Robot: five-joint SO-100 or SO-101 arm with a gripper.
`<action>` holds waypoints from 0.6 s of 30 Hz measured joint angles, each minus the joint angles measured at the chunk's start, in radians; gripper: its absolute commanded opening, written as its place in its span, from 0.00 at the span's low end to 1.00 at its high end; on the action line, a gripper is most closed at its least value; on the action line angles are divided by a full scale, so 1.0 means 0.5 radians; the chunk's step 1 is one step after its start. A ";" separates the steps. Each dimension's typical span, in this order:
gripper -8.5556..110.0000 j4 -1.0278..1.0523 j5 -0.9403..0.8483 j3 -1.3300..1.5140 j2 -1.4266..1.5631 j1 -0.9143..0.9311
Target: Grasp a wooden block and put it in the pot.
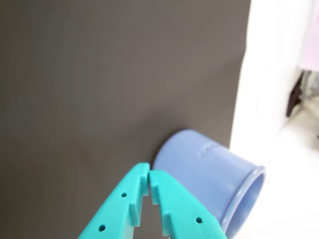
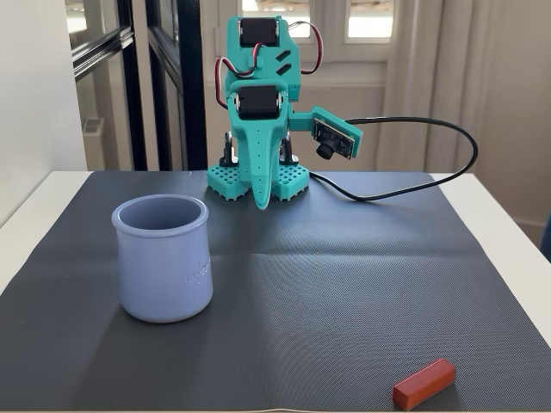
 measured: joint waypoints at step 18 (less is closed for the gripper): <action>0.08 -0.295 2.896 -0.966 -1.718 -0.761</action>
